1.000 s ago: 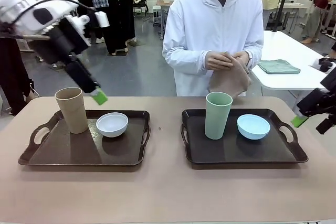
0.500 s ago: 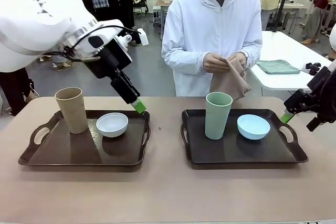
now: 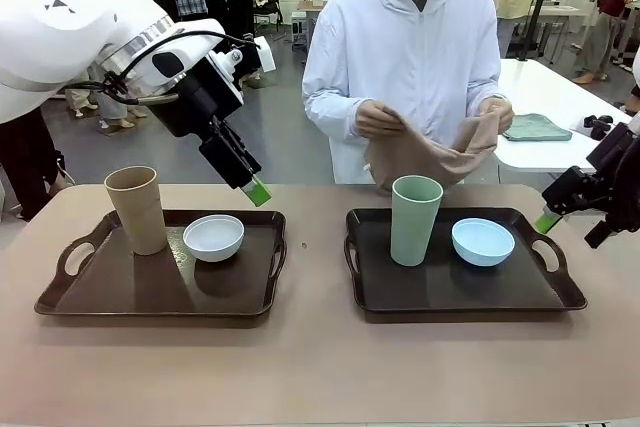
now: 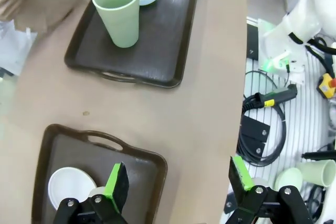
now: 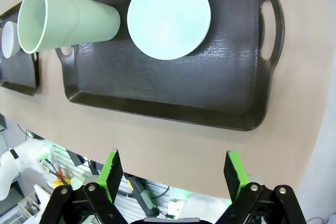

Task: Set up a tray with a mat and arrange the tableware.
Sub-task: Pick up the Picnic Bowl and Reusable plastic cup from the Handle tray in front of the human's position and hold them in the air.

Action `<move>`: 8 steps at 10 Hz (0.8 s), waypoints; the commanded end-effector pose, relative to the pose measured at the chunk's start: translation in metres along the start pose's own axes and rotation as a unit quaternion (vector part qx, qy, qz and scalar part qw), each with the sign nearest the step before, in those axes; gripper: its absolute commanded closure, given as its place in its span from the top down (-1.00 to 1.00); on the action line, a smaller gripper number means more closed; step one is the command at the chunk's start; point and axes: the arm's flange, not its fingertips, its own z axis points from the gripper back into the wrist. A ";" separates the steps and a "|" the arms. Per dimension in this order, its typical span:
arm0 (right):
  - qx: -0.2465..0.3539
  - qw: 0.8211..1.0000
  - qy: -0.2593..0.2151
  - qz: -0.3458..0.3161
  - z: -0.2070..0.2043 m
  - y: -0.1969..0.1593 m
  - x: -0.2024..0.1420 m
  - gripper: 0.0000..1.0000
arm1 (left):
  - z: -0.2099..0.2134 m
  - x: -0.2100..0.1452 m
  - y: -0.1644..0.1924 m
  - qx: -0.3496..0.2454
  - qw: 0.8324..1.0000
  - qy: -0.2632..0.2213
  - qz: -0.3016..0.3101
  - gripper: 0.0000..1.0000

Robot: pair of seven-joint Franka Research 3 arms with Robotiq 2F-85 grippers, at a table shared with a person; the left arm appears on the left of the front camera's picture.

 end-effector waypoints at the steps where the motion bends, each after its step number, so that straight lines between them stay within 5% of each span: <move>1: -0.004 1.000 0.003 -0.001 -0.003 0.000 -0.005 1.00 | 0.000 0.000 0.000 0.000 1.000 0.000 0.000 1.00; 3: -0.002 1.000 0.001 -0.005 -0.007 0.009 0.024 1.00 | -0.030 0.053 0.039 0.076 0.991 -0.025 -0.107 1.00; 4: -0.019 1.000 0.005 -0.006 -0.014 0.020 0.044 1.00 | -0.044 0.075 0.052 0.028 0.990 -0.066 -0.118 1.00; 8: -0.091 0.995 -0.019 0.025 -0.034 0.053 0.095 1.00 | -0.105 0.106 0.075 0.027 0.973 -0.124 -0.195 1.00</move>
